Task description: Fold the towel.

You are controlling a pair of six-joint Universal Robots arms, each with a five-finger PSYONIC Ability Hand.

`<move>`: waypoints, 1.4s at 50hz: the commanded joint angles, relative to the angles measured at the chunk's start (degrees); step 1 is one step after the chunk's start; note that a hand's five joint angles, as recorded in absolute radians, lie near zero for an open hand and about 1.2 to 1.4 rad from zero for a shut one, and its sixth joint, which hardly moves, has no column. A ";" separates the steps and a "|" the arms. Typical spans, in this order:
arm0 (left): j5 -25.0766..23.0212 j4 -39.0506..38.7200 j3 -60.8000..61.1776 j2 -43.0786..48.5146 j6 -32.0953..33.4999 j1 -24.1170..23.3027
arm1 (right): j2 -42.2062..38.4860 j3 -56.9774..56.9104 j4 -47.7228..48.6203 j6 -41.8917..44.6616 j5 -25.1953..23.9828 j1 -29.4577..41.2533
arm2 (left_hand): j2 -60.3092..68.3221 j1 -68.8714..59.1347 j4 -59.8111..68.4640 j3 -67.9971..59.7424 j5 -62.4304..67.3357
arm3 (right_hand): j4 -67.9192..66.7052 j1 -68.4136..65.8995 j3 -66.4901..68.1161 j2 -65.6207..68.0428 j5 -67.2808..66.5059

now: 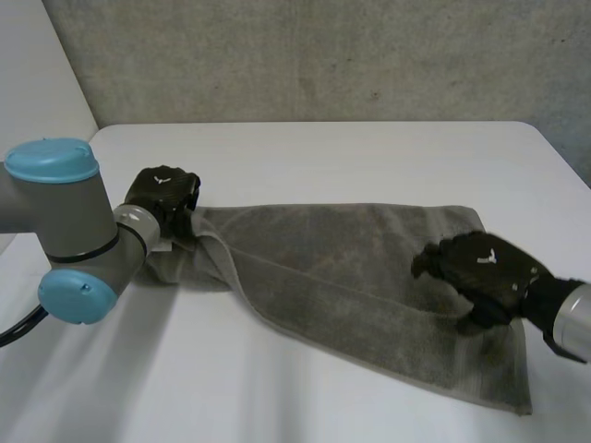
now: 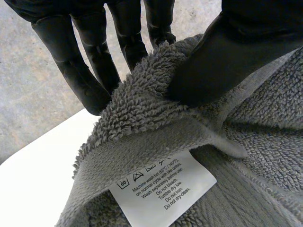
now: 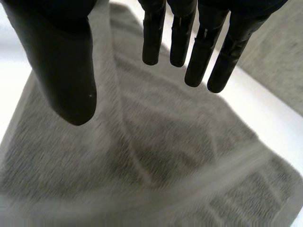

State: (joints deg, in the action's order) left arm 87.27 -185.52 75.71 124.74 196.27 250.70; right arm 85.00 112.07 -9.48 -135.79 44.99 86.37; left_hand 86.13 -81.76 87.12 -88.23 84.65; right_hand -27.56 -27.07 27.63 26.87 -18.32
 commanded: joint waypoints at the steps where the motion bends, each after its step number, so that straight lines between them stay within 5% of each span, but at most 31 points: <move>1: 0.01 0.08 0.93 -0.55 -0.01 -0.21 | -0.98 6.58 -3.26 14.32 -0.34 -6.04 | -6.13 1.76 -7.12 8.23 -14.65 | -1.37 -1.85 1.29 2.05 -0.61; 20: 0.01 -0.01 1.72 -0.55 -0.02 -1.09 | -7.56 12.47 -7.57 29.35 -6.93 -13.42 | -6.13 1.76 -7.12 8.23 -14.65 | -0.70 -1.18 0.62 1.38 0.06; 51: 0.01 -0.01 1.81 -0.29 -0.10 -1.26 | -16.71 10.71 -5.02 34.10 -6.76 -12.98 | -6.13 1.76 -7.12 8.23 -14.65 | -4.90 -5.38 4.82 5.58 -4.14; 57: 0.01 -0.01 1.81 -0.38 -0.10 -1.26 | -16.97 9.66 -4.58 33.49 -6.85 -12.98 | -6.13 1.76 -7.12 8.23 -14.65 | -18.33 -18.81 18.26 19.02 -17.57; 70: -0.08 -0.01 1.81 -0.47 -0.19 -1.35 | -16.97 8.69 -3.44 32.87 -6.76 -13.16 | -6.13 1.76 -7.12 8.23 -14.65 | -22.73 -23.21 22.65 23.41 -21.97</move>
State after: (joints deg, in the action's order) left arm 87.20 -185.54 77.52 124.33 196.09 249.40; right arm 68.05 121.12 -13.20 -102.80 38.31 73.21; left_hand 86.14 -81.77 87.11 -88.24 84.65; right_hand -48.74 -45.91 45.99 42.27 -38.40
